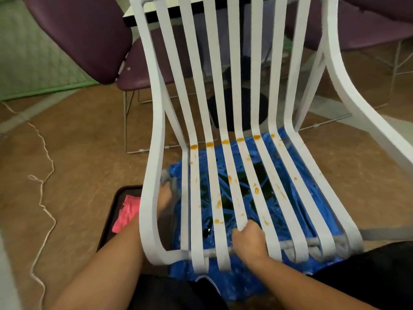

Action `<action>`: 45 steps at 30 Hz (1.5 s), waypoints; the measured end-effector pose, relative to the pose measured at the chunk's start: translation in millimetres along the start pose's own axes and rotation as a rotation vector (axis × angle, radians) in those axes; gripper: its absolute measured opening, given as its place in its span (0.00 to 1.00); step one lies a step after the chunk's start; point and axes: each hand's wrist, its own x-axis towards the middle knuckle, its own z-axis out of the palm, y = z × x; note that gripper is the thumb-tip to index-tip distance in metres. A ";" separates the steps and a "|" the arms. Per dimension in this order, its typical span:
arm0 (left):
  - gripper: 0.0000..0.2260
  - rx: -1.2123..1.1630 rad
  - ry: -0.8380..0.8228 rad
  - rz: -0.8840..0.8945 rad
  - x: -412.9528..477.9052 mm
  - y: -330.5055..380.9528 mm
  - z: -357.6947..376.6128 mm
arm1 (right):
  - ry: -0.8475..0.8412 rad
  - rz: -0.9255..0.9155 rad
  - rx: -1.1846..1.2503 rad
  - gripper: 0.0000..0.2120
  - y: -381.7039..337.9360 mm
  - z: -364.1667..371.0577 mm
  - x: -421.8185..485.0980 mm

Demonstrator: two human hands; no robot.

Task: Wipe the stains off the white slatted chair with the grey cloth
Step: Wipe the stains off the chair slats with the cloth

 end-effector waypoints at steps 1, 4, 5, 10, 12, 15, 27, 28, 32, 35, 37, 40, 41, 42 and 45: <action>0.19 -0.125 0.060 -0.002 -5.1 10.2 -15.9 | -0.048 0.004 0.018 0.04 -1.3 -4.0 -2.0; 0.18 -0.607 0.218 0.025 -19.9 43.0 -58.0 | -0.190 0.012 0.061 0.08 -5.6 -18.1 -10.8; 0.16 -0.791 0.223 0.074 -26.6 52.5 -69.4 | -0.227 0.014 0.078 0.10 -7.4 -22.6 -14.7; 0.18 -1.227 0.303 0.448 -88.4 78.4 -125.1 | -0.339 -0.078 0.156 0.17 -26.3 -58.7 -44.5; 0.21 -1.252 0.255 0.570 -133.1 92.6 -127.2 | -0.355 -0.153 0.141 0.23 -35.9 -77.6 -52.7; 0.24 -1.200 0.043 0.573 -201.7 108.7 -97.7 | -0.310 -0.277 0.170 0.19 -49.4 -108.1 -56.8; 0.27 -0.958 -0.375 0.145 -239.4 99.5 15.9 | -0.664 -0.372 0.677 0.23 -74.3 -151.0 -59.4; 0.25 -0.943 -0.351 0.155 -236.9 96.5 19.1 | -0.687 -0.374 0.686 0.24 -73.1 -150.3 -58.7; 0.24 -0.996 -0.302 0.121 -227.1 87.5 23.6 | -0.687 -0.420 0.640 0.18 -71.6 -139.3 -55.6; 0.17 -1.052 -0.352 0.051 -219.0 84.0 21.6 | -0.590 -0.427 0.604 0.12 -72.0 -130.3 -50.5; 0.11 -1.049 -0.414 0.011 -212.2 80.5 19.7 | -0.565 -0.434 0.588 0.11 -72.8 -127.8 -48.8; 0.15 -1.006 -0.484 -0.082 -202.5 72.1 18.1 | -0.478 -0.493 0.499 0.11 -73.4 -127.4 -48.9; 0.18 -0.999 -0.506 -0.121 -199.5 69.7 17.9 | -0.428 -0.526 0.453 0.11 -73.3 -126.9 -48.5; 0.20 -0.994 -0.531 -0.160 -197.1 68.2 17.7 | -0.381 -0.560 0.404 0.11 -73.0 -126.6 -48.3; 0.23 -1.027 -0.617 -0.236 -195.8 68.3 15.7 | -0.316 -0.648 0.270 0.10 -71.7 -127.2 -48.0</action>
